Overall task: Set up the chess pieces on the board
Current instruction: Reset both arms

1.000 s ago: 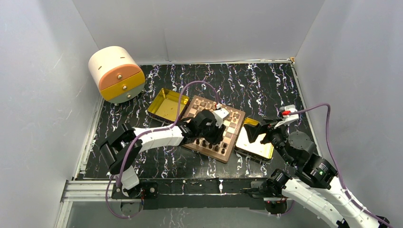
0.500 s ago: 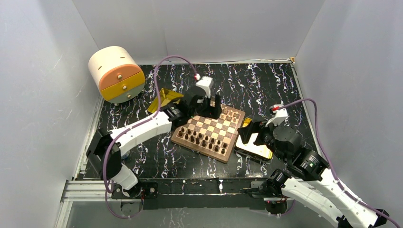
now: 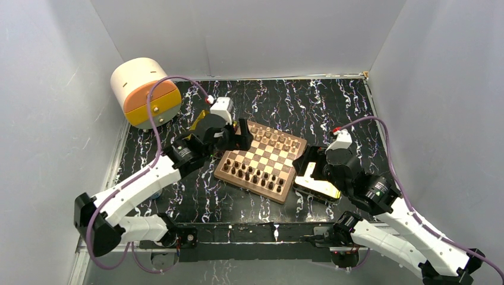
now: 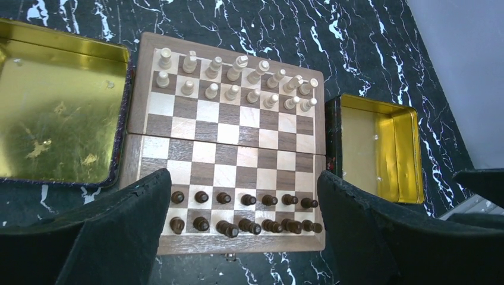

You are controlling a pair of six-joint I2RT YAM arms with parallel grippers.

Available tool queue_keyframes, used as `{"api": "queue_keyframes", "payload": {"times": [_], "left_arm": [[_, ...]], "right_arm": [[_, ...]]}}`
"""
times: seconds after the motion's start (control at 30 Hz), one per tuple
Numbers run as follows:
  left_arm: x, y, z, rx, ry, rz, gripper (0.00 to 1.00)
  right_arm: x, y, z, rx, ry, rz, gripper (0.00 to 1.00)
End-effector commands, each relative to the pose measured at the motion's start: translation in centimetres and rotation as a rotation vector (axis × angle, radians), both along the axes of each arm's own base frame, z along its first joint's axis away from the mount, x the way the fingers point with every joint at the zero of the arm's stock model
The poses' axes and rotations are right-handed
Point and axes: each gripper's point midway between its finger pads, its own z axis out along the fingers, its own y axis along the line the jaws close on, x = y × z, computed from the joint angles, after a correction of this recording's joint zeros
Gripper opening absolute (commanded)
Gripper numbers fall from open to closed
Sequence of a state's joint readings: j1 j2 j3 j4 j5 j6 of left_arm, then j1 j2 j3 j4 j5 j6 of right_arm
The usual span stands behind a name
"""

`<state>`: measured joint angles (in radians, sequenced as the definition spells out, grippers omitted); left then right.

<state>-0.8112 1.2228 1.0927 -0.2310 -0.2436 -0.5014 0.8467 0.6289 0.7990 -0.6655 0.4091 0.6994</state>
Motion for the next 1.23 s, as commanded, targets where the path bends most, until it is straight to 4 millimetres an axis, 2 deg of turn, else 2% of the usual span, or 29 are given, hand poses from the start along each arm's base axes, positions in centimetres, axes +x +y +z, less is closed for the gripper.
{"api": "queue_keyframes", "payload": {"times": [0.0,0.23,0.43,0.8,1.2], "left_arm": [[-1.4,1.8,0.0,0.003,-0.013,0.012,0.90],[-1.9,3.2,-0.4,0.006,-0.048,0.035,0.90],[-2.1,3.1,-0.1,-0.021,-0.054,0.024,0.90],[-2.3,3.1,1.0,-0.057,-0.081,0.021,0.90],[-2.1,3.8,2.2,-0.066,-0.114,0.051,0.92]], "right_arm": [[0.6,0.2,2.2,0.063,-0.027,-0.043,0.99],[0.6,0.5,1.9,0.065,-0.018,-0.041,0.99],[0.8,0.1,2.4,0.074,-0.036,-0.059,0.99],[0.9,-0.1,4.9,0.099,-0.089,-0.058,0.99],[0.8,-0.5,5.3,0.109,-0.103,-0.063,0.99]]}}
